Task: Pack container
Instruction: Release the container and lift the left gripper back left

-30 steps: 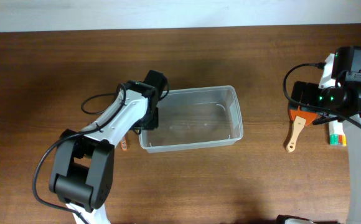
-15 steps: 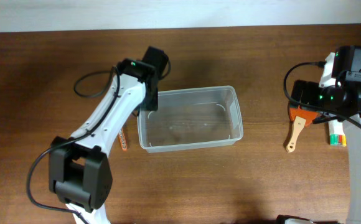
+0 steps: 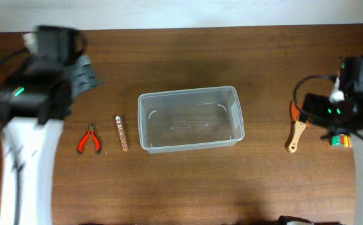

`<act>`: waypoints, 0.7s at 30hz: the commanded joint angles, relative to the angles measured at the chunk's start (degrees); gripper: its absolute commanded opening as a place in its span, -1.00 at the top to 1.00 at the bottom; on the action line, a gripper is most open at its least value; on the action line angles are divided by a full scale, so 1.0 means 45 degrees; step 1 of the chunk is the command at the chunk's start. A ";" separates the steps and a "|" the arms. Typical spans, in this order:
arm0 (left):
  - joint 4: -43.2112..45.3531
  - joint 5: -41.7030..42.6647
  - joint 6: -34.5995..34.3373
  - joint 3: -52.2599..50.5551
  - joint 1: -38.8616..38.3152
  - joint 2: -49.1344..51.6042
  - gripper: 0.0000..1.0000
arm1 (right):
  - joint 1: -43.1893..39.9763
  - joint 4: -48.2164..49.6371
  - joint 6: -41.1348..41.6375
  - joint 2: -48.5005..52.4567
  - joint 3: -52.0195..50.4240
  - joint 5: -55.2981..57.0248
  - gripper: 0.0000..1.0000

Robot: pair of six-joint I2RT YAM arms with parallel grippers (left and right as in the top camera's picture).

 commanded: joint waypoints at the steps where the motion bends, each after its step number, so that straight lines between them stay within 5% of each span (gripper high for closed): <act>1: -0.0073 0.1943 0.1360 -0.0384 0.0554 -0.0442 -0.88 | -0.0724 -0.1209 0.2832 -0.1137 0.0228 0.1117 -0.97; 10: 0.0903 0.3536 0.2686 -0.4556 0.0923 -0.1078 -0.96 | -0.1302 -0.1982 0.4036 -0.1889 -0.0476 0.0073 -0.97; 21: 0.1807 0.4061 0.3177 -0.6572 0.0923 -0.1078 -0.98 | -0.1302 0.2968 0.2623 0.1141 -0.3283 -0.0840 -0.97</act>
